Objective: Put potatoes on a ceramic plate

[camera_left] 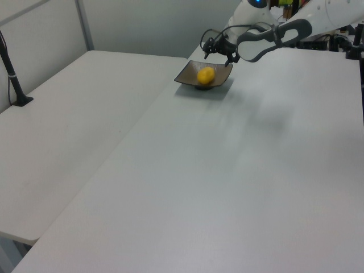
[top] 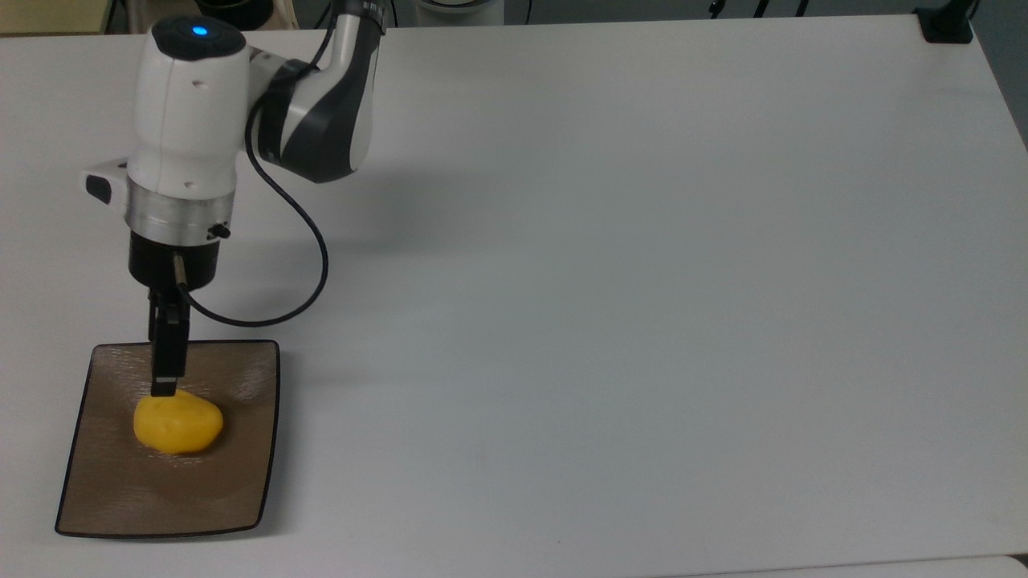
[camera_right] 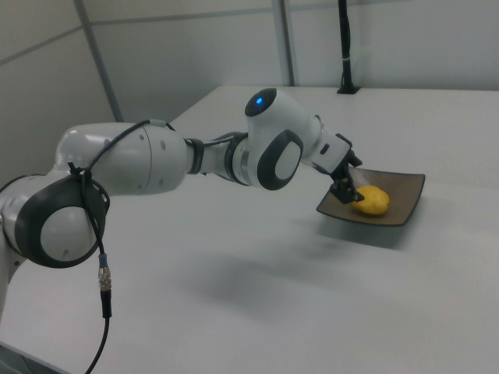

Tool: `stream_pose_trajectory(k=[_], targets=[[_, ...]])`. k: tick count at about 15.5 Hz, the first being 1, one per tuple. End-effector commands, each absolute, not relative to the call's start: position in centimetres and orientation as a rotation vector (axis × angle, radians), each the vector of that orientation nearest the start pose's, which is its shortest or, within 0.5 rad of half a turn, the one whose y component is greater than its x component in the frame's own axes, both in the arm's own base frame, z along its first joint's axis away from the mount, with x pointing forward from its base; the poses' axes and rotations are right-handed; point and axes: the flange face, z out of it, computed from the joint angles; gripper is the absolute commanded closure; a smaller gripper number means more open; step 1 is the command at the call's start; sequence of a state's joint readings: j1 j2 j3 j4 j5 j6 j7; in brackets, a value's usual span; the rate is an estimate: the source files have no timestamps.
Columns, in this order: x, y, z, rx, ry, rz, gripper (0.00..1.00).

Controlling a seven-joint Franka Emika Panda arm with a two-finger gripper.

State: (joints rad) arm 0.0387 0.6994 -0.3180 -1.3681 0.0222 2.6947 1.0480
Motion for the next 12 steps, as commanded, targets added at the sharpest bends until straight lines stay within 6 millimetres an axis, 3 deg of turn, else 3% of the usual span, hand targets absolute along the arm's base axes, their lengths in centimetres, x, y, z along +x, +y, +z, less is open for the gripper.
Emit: stream_pose_trajectory(k=[1, 4, 7, 12], targets=[[74.0, -14.7, 43.7, -2.482, 1.593, -0.862, 0.0], [72.1, -12.9, 45.2, -2.724, 1.392, -0.652, 0.0], [69.4, -10.9, 46.5, -2.971, 1.034, -0.4, 0.0], [65.1, -9.0, 47.4, -3.133, 0.608, 0.014, 0.0]])
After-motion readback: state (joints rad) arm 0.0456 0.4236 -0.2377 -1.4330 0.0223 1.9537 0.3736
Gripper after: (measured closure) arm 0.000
